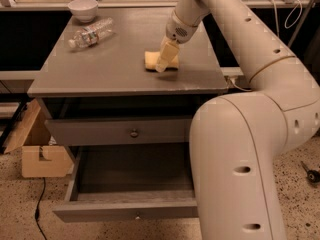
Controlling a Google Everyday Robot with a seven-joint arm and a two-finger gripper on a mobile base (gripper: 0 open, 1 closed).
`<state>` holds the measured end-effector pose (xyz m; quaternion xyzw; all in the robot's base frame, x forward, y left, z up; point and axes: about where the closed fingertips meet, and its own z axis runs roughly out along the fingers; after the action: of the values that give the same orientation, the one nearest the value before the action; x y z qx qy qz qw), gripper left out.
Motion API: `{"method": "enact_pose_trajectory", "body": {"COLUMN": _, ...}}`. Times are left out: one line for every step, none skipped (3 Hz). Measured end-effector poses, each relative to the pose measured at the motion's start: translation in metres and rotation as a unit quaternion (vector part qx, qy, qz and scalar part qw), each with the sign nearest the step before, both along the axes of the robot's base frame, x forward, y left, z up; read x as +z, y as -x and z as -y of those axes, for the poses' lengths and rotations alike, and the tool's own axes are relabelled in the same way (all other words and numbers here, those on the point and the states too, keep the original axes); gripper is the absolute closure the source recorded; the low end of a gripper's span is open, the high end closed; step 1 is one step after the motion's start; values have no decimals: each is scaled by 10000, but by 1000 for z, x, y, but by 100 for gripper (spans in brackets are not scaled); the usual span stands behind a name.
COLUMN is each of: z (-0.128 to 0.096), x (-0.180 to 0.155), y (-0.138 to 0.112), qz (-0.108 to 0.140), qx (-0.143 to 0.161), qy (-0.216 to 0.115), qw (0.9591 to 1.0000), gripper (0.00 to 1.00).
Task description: Place sponge into middle drawer
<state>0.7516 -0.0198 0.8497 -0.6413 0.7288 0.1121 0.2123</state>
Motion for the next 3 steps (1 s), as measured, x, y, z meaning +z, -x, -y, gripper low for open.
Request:
{"method": "enact_pose_trajectory", "body": {"z": 0, "x": 4, "y": 4, "qz": 0, "qx": 30, "qy": -218, "qw": 9998, "gripper": 50}}
{"method": "enact_pose_trajectory", "body": {"z": 14, "x": 27, "y": 19, "qz": 163, "qx": -58, "qy": -772, "qw": 9969, "gripper": 73}}
{"method": "enact_pose_trajectory", "body": {"z": 24, "x": 40, "y": 42, "qz": 280, "qx": -193, "qy": -1242, "qw": 9917, "gripper": 96}}
